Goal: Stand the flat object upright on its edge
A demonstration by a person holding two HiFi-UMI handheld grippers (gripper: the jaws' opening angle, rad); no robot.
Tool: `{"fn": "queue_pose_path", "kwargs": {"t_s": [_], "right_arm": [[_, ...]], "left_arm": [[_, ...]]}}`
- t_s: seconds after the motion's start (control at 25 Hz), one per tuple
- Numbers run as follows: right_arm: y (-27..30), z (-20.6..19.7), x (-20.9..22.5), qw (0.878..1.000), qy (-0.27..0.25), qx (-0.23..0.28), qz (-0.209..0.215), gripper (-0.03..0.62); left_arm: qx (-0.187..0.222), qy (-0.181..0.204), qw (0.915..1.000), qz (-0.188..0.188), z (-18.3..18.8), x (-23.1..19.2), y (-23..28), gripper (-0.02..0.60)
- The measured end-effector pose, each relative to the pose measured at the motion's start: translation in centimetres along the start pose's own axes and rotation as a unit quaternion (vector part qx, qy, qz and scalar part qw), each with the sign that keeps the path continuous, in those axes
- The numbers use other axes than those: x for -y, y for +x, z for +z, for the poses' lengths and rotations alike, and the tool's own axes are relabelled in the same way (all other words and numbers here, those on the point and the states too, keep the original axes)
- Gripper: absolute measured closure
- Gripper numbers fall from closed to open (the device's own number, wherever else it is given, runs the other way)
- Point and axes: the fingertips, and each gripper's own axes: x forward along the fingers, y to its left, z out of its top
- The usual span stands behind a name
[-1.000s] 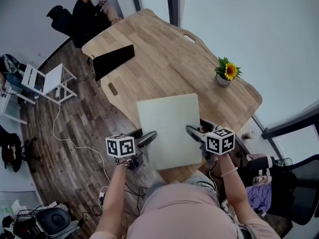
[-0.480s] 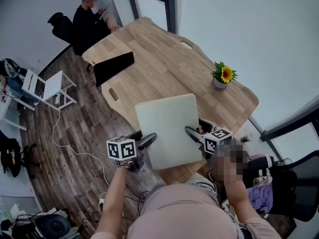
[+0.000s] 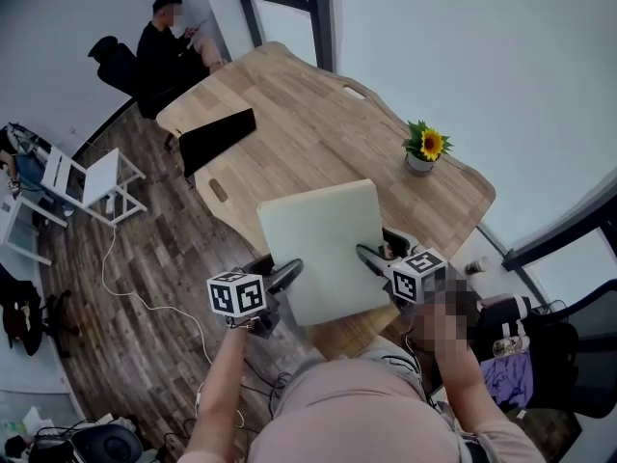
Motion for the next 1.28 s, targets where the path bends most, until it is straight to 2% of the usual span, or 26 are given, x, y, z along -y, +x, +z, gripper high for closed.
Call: {"fn": "queue_pose_path", "kwargs": {"t_s": [0.48, 1.0, 1.28], "right_arm": [[-0.5, 0.6, -0.5, 0.998, -0.05, 0.013, -0.021, 0.315], [-0.2, 1.9, -1.0, 0.994, -0.1, 0.022, -0.033, 0.321], [0.0, 2.2, -0.4, 0.993, -0.109, 0.029, -0.046, 0.323]], "left_arm": [[0.007, 0.062, 0.9978, 0.023, 0.7, 0.7, -0.6, 0.282], [0.027, 0.091, 0.9944, 0.048, 1.4, 0.7, -1.2, 0.282], [0.033, 0.113, 0.9915, 0.057, 2.1, 0.7, -0.7, 0.282]]}}
